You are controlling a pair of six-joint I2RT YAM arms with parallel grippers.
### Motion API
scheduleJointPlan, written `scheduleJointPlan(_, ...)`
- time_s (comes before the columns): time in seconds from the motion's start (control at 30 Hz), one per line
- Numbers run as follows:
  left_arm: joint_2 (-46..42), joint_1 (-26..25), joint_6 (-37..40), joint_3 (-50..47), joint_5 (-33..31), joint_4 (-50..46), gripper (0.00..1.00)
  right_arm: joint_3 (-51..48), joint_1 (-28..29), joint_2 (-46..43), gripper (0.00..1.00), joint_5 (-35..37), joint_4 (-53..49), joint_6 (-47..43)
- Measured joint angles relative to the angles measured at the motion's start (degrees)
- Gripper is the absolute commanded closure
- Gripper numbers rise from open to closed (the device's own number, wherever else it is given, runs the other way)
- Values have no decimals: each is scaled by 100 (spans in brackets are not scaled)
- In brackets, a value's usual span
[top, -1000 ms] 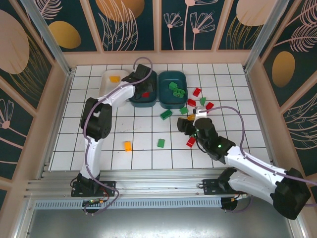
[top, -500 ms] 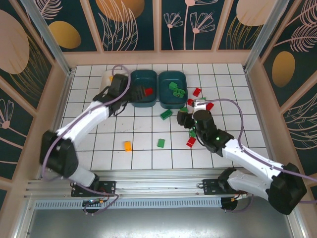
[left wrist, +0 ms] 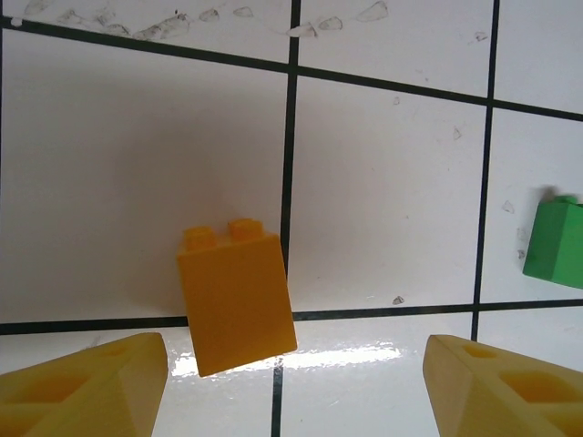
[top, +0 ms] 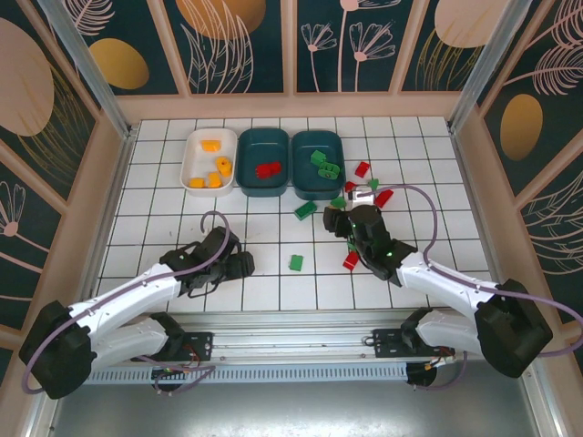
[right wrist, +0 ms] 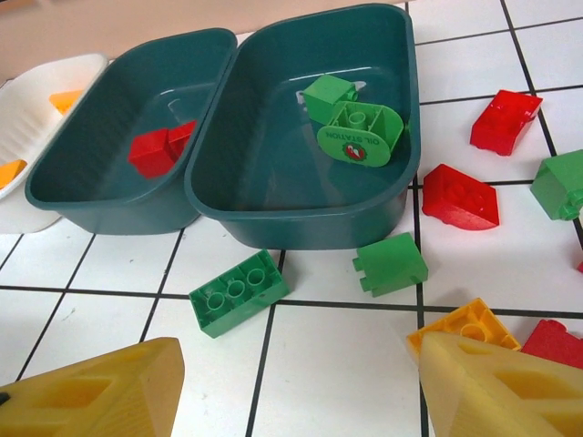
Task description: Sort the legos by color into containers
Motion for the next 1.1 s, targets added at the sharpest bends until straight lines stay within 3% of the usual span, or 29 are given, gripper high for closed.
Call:
scheduleJointPlan(0.13,400,0,-68,-131,7,184,36,-26,0,26,30,11,50,17)
scheduleJointPlan(0.3,1012,-31,-68,-192,-216,308,58,-66,0,9,30,17,105,20)
scheduleJointPlan(0.57,1084,-33,98,111,-555,319,86,-118,0,4,31,11,120,20)
scheduleJointPlan(0.9,1165,37,520,1220,-966,-68,83,-118,0,-4,31,-7,122,22)
scheduleJointPlan(1.1,1718,905,1158,2533,-942,13,83,-129,0,-28,31,-96,129,28)
